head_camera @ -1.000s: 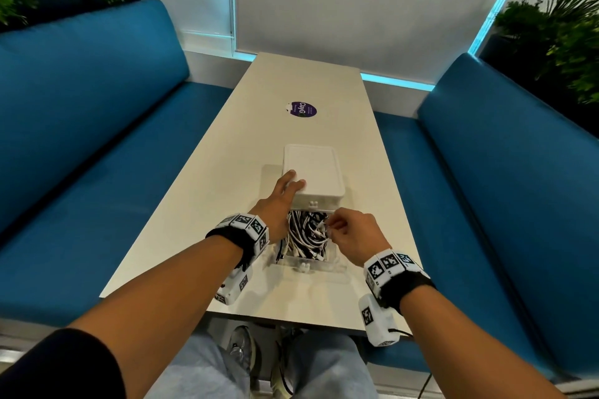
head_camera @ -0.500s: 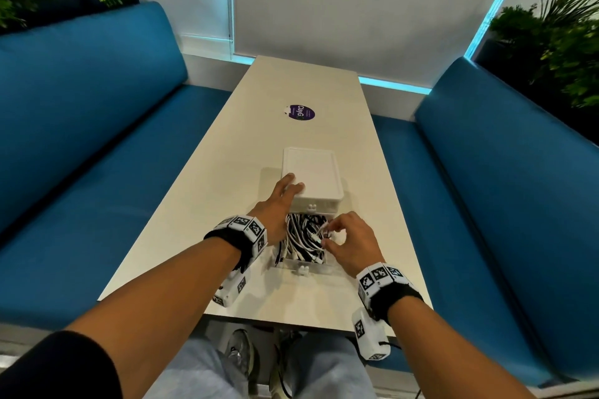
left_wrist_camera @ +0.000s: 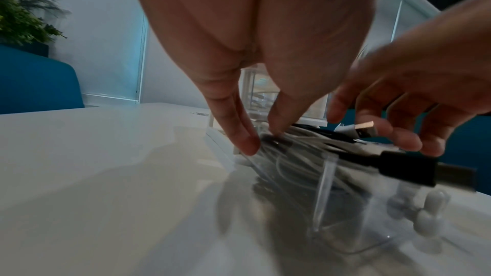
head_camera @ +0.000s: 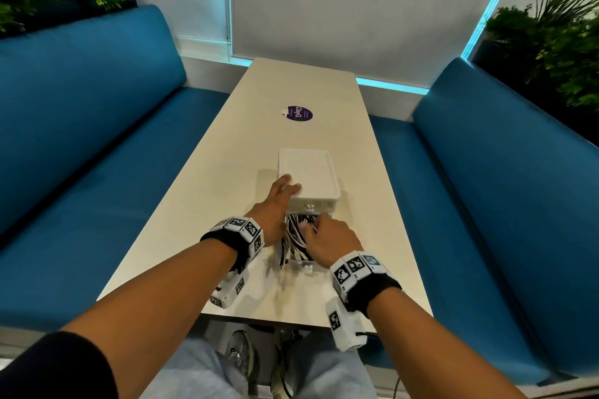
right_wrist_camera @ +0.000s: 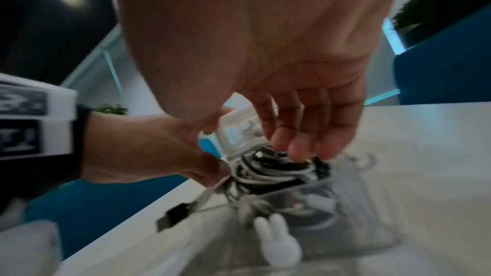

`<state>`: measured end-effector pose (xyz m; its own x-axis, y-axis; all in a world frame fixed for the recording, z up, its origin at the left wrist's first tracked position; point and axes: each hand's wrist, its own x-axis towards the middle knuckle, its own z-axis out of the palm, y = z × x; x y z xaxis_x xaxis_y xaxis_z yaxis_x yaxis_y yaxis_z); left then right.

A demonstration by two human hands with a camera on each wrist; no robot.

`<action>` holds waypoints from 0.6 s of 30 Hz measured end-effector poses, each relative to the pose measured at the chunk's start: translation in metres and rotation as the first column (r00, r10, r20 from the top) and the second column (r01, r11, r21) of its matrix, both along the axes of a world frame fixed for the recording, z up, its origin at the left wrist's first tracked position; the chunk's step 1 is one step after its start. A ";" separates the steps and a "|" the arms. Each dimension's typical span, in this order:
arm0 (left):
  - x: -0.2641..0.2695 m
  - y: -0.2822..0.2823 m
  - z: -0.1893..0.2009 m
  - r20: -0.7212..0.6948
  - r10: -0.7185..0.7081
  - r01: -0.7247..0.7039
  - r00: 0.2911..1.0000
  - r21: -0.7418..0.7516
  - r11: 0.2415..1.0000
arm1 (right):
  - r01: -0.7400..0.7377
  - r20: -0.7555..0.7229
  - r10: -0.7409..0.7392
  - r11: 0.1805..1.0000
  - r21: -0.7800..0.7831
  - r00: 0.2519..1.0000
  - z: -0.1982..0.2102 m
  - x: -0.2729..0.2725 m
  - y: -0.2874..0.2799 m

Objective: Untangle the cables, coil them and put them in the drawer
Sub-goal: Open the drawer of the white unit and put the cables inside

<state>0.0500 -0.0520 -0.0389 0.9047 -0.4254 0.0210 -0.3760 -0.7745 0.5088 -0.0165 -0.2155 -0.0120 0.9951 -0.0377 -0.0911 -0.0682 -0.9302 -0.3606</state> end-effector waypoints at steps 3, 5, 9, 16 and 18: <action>-0.002 0.001 0.002 -0.013 -0.018 0.018 1.000 -0.010 1.000 | 0.023 -0.046 -0.023 1.000 0.000 0.999 0.007 -0.001 0.020; -0.001 0.002 0.001 -0.013 -0.031 0.031 0.999 -0.022 0.999 | 0.002 -0.089 0.003 0.998 0.059 0.996 0.010 0.003 0.018; 0.004 0.005 -0.001 -0.008 -0.050 0.050 0.999 -0.051 0.997 | -0.086 -0.082 0.091 0.994 0.073 0.992 0.008 0.003 0.010; 0.008 0.008 -0.007 0.025 -0.070 0.071 0.997 -0.071 0.995 | -0.017 0.020 0.017 1.000 -0.002 1.000 -0.010 -0.003 0.018; 0.007 0.008 -0.008 0.027 -0.072 0.074 0.997 -0.066 0.995 | -0.013 0.009 0.013 0.999 -0.029 1.000 -0.013 0.000 0.014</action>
